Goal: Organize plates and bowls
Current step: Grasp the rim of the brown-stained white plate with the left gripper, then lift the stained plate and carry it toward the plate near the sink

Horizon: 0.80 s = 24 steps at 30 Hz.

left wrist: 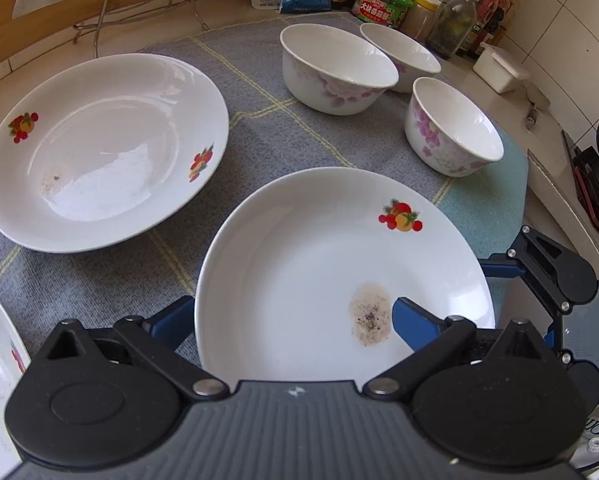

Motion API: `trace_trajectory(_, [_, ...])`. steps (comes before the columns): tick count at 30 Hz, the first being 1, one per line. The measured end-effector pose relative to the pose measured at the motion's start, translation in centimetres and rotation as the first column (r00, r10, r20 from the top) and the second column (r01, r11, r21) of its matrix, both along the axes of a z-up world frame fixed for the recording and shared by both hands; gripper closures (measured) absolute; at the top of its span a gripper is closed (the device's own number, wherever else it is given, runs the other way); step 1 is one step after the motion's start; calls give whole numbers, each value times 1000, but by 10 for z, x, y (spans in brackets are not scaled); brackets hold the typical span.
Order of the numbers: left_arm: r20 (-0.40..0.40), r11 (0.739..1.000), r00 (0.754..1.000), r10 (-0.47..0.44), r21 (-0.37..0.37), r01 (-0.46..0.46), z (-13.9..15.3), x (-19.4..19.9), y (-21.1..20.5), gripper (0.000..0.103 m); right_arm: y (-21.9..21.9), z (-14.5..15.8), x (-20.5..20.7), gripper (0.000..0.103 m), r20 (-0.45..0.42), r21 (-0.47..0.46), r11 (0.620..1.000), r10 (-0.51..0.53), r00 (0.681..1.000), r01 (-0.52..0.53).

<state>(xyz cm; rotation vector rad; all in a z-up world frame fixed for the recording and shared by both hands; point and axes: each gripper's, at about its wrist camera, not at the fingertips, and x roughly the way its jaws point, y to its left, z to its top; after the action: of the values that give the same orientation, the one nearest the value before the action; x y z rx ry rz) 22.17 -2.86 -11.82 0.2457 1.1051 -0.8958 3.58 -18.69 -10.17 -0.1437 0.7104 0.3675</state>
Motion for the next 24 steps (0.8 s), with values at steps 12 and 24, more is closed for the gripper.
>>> trace_trajectory(12, [56, 995, 997, -61, 86, 56, 0, -5, -10, 1, 1, 0, 1, 0, -2, -1, 1000, 1, 1000, -1])
trace_trajectory(24, [-51, 994, 996, -73, 78, 77, 5, 11, -12, 3, 5, 3, 6, 0, -9, -22, 999, 29, 1000, -30])
